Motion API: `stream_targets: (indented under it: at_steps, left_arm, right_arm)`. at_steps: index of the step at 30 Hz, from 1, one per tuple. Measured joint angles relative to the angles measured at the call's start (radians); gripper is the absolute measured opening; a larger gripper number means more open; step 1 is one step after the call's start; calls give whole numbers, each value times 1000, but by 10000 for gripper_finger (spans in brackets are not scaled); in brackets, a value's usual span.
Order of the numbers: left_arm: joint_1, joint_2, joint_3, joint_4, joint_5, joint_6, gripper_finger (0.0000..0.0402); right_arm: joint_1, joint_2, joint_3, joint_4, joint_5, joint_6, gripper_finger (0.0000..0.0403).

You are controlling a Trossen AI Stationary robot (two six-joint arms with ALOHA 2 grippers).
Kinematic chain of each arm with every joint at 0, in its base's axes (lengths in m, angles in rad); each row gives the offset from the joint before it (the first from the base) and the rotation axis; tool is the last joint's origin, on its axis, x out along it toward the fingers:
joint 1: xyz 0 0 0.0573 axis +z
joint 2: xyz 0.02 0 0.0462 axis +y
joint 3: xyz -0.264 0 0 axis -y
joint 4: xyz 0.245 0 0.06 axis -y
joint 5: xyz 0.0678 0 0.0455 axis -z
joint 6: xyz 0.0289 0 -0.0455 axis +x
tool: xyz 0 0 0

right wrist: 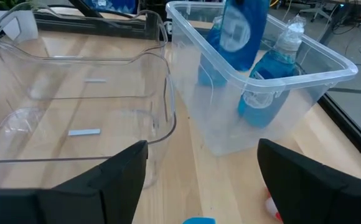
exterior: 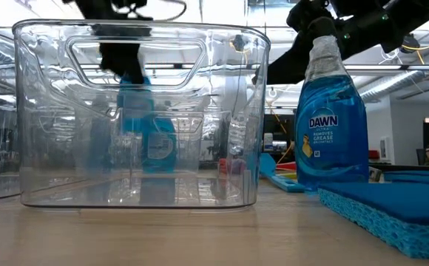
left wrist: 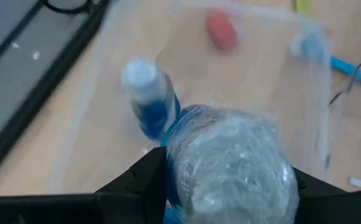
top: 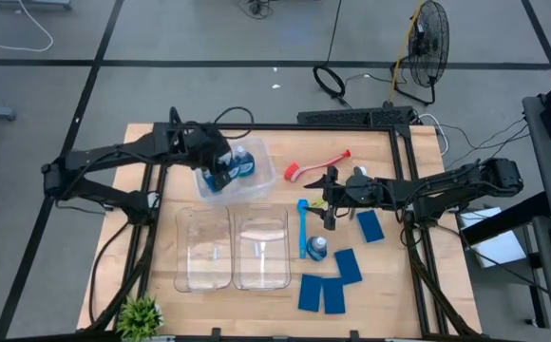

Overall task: Pick & Place Kitchen Sink Supplies
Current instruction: Put the blue dishwashing liquid bottle into the white transparent bin

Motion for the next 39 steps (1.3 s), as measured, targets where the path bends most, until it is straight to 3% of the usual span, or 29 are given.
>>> stream_targets:
  at_steps: [9, 15, 23, 32, 39]
  left_arm:
    - [56, 0, -207, 175, 93, -26, 173]
    - [71, -3, -257, 262, 106, -24, 173]
    - [71, 29, -267, 223, 97, -80, 173]
    - [60, 40, -266, 252, 95, -68, 315]
    - [60, 29, -209, 207, 94, -48, 361]
  right_arm:
    - [0, 0, 0, 0, 0, 0, 288]
    - [0, 0, 0, 0, 0, 0, 288]
    - [0, 0, 0, 0, 0, 0, 288]
    - [0, 0, 0, 0, 0, 0, 288]
    - [0, -4, 0, -1, 0, -3, 288]
